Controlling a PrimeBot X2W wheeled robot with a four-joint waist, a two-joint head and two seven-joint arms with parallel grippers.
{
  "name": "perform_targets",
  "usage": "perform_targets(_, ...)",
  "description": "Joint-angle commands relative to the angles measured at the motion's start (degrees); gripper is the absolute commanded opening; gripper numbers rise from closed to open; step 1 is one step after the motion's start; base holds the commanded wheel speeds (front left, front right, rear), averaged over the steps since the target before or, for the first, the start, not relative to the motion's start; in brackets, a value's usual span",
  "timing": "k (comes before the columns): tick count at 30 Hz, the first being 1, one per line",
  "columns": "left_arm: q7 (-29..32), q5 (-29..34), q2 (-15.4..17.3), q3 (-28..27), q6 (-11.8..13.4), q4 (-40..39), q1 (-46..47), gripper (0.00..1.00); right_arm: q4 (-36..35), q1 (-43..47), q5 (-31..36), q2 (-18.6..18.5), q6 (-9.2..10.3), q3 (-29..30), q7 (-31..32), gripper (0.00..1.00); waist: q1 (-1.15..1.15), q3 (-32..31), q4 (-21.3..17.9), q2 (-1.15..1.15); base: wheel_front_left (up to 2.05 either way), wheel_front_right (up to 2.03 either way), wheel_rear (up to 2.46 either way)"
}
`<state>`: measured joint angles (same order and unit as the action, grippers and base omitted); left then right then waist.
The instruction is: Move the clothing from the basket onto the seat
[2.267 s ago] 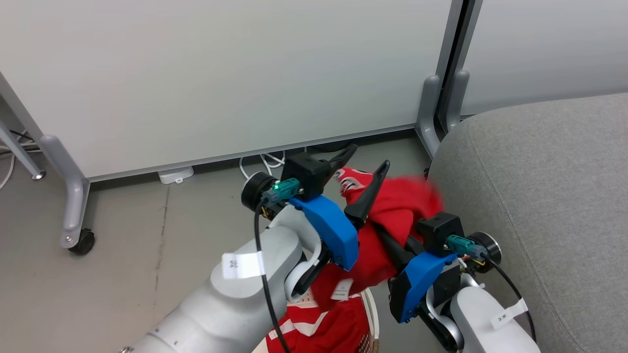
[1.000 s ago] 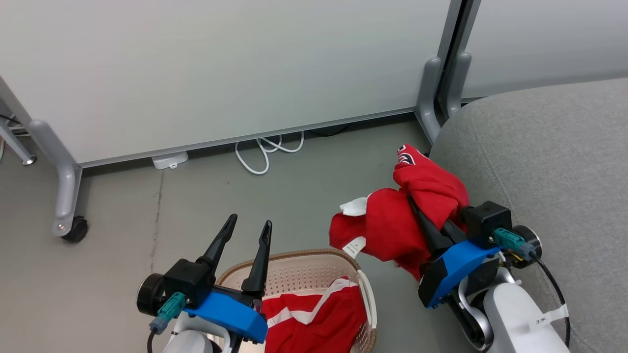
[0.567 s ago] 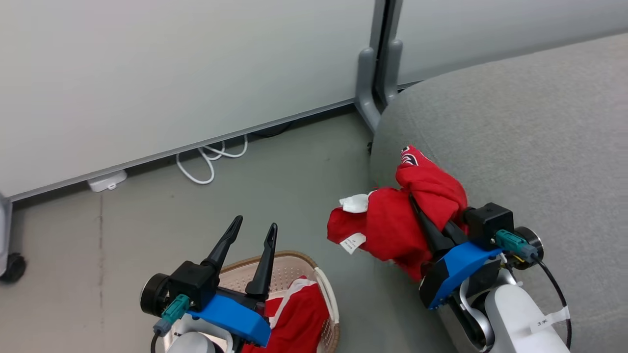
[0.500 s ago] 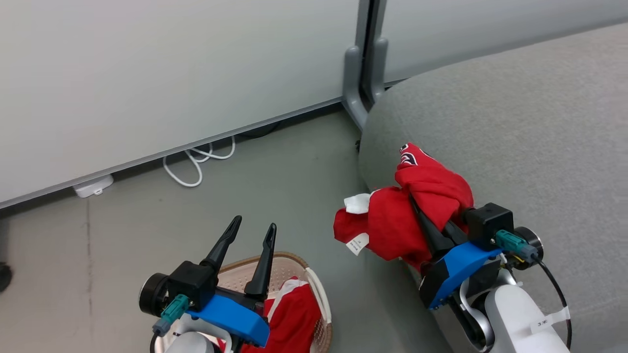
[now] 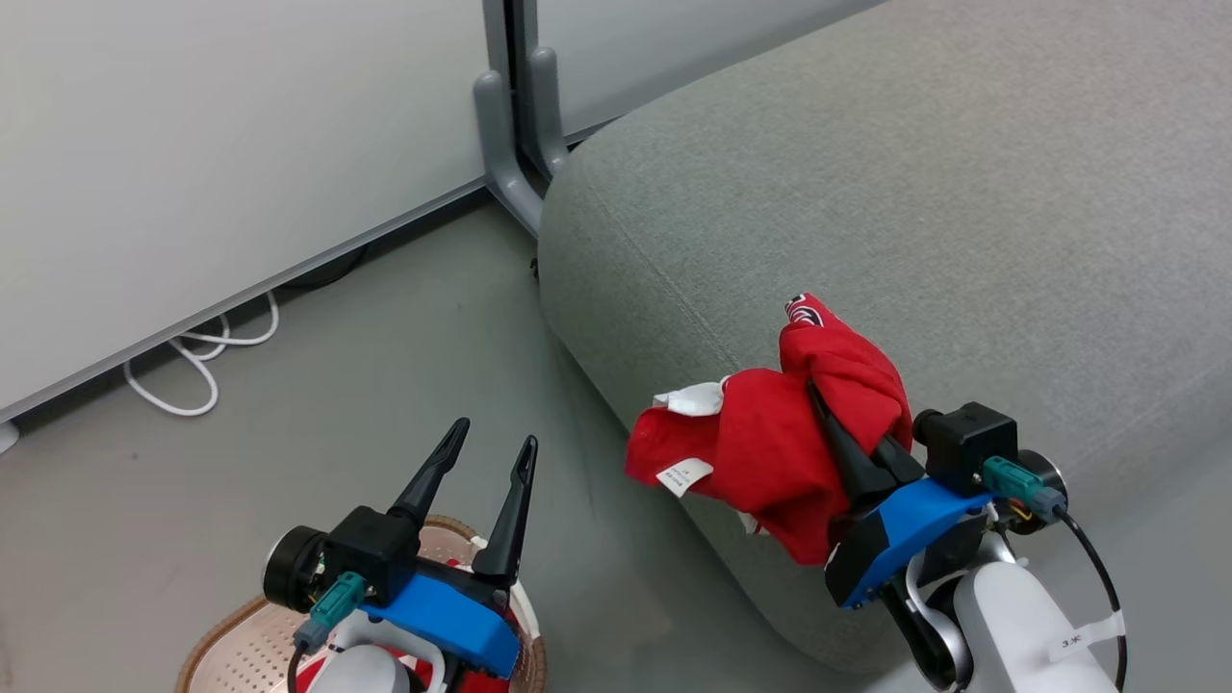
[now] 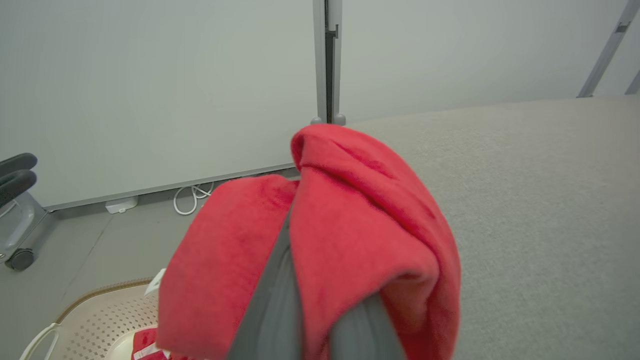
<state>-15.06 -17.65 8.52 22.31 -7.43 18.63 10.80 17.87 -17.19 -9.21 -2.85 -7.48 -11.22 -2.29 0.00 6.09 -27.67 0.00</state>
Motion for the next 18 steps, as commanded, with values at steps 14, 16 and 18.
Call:
perform_targets(14, -0.18, -0.67, 1.41, 1.47, -0.08, 0.34, 2.07, 1.00, 1.67, -1.32, 0.39, -0.06, -0.03, 1.53, -1.08, 0.00, 0.00, 2.23, -2.54, 0.00, 0.00, 0.00, 0.00)
perform_targets(16, -0.18, -0.73, 1.61, 1.83, -0.08, 0.12, 2.64, 1.00, 1.79, -2.78, 0.90, -0.06, -0.03, 2.54, -0.81, 0.00, 0.00, 3.00, -1.74, 0.00, 0.00, 0.00, 0.00)
perform_targets(18, -0.18, -0.57, 2.08, 2.14, -0.08, -0.33, 3.30, 1.00, 2.13, -5.03, 1.66, -0.06, -0.03, 3.77, -0.42, 0.00, 0.00, 4.22, -0.80, 0.00, 0.00, 0.00, 0.00)
